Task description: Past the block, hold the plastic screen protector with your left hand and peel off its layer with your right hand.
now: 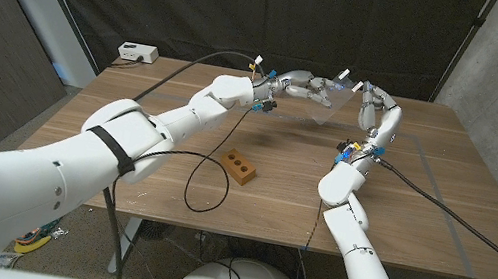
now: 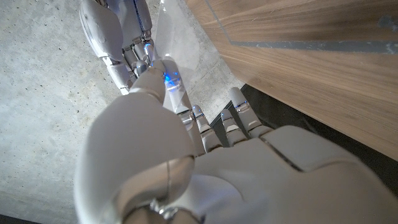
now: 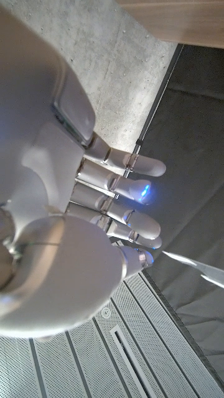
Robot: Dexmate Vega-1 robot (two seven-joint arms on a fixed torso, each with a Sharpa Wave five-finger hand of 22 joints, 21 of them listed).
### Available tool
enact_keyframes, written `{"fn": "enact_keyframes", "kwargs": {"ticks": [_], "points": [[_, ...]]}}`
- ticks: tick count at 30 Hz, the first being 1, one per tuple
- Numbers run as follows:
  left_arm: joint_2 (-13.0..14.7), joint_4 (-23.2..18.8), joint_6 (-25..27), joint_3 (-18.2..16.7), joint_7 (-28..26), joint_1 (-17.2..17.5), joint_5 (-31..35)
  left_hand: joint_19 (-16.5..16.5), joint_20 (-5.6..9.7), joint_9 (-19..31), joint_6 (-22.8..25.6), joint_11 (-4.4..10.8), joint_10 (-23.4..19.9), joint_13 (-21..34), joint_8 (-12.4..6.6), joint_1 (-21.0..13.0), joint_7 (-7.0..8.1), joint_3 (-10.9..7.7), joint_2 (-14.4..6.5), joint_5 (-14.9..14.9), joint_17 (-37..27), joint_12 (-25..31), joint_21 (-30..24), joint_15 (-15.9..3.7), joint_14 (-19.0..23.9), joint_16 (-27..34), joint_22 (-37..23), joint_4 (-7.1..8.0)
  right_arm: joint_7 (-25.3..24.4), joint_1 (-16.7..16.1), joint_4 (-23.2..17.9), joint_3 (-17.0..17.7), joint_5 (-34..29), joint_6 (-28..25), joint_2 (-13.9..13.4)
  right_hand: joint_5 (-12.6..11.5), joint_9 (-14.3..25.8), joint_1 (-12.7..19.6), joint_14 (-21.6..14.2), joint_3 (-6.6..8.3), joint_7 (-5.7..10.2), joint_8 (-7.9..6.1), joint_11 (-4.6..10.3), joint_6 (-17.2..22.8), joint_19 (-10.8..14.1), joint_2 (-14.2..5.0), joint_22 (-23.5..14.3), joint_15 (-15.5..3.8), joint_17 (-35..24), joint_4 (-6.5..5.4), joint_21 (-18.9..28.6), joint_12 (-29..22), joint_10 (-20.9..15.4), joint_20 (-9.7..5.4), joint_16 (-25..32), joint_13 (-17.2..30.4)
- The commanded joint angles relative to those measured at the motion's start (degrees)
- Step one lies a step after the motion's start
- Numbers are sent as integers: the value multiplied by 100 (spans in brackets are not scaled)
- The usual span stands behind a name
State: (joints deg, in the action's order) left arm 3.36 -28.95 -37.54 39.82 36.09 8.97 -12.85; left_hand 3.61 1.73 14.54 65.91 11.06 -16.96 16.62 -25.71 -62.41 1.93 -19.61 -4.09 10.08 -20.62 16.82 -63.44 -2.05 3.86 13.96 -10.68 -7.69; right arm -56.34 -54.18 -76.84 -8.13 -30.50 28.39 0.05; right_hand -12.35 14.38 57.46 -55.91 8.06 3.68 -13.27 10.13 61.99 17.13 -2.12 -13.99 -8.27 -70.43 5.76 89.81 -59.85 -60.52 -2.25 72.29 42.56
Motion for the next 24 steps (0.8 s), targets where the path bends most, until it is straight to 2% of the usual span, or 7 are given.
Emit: {"fn": "enact_keyframes", "kwargs": {"ticks": [1, 7, 10, 15, 18, 20, 24], "points": [[-117, 311, -41, 7, -19, -131, 47, 59, 11, 16, 34, -2, 6, 23, -17, -8, -26, -23, -32, -14, -12, 20, -53, -288, 12, -11, -6, -17, 334, -43, -84, -43, 145, 51, -80, -4, 7, -54, 49, 3, -4, 17, -11, -10, -23, -14, -7, -417, 1, -16, -20, 20, -1, -275, 35, -19], [-130, 355, -60, 12, -16, -153, 60, 60, 8, 27, 32, -6, 21, 24, -23, -11, -15, -25, -32, -15, -17, 18, -58, -286, 13, -12, -6, -18, 525, -61, -130, -39, 166, -65, -83, 2, -12, -113, 90, -12, -24, 12, -64, 52, -55, -19, -7, -418, 19, -32, -21, 11, -34, -235, 20, -31], [-120, 329, -67, 12, -20, -143, 65, 60, 13, 32, 33, -3, 16, 24, -27, -13, -8, -25, -31, -15, -20, 22, -60, -288, 14, -13, -5, -19, 527, -43, -105, -40, 154, -59, -77, 10, -31, -197, 87, -33, -60, 31, -58, 51, -72, -30, -7, -414, 7, -71, -23, 9, -42, -217, 33, -38], [-89, 263, -24, 23, -49, -122, 91, 60, 12, 22, 31, -2, 20, 24, -21, -16, -24, -25, -25, -15, -23, 23, -64, -296, 17, -14, -5, -22, 524, -27, -99, -55, 118, -38, -72, 10, -51, -196, 81, -32, -69, 49, -45, 49, -70, -26, -7, -418, -6, -55, -20, -14, -32, -220, 59, 0], [-92, 275, -31, 20, -26, -123, 82, 63, 9, 21, 28, -3, 24, 24, -19, -15, -9, -24, -25, -15, -25, 24, -66, -289, 15, -15, -5, -21, 247, 34, 13, -39, 58, -47, 33, 13, -69, -233, 119, -57, -21, 181, 5, -256, -84, 21, -3, -412, -16, -39, -24, -6, 74, -236, 89, 51], [-80, 257, -35, 28, -40, -117, 98, 59, 11, 20, 32, 3, 27, 24, -20, -14, -24, -24, -24, -15, -27, 24, -69, -290, 13, -16, -4, -20, 179, 41, 12, -9, 86, -141, 102, 5, -35, -293, 274, -82, -21, 254, -11, -593, -124, 49, 5, -418, 68, -36, -34, 114, 360, -236, -3, 22], [-67, 225, -28, 20, -8, -104, 82, 62, 21, 18, 38, -1, 23, 25, -22, -14, -26, -24, -25, -15, -31, 28, -71, -297, 15, -17, -4, -19, 91, 65, 58, -8, 77, -164, 114, -14, -25, -301, 415, -86, -60, 290, -33, -931, -180, 47, 17, -433, 214, -5, -43, 194, 503, -235, -182, -47]]}}
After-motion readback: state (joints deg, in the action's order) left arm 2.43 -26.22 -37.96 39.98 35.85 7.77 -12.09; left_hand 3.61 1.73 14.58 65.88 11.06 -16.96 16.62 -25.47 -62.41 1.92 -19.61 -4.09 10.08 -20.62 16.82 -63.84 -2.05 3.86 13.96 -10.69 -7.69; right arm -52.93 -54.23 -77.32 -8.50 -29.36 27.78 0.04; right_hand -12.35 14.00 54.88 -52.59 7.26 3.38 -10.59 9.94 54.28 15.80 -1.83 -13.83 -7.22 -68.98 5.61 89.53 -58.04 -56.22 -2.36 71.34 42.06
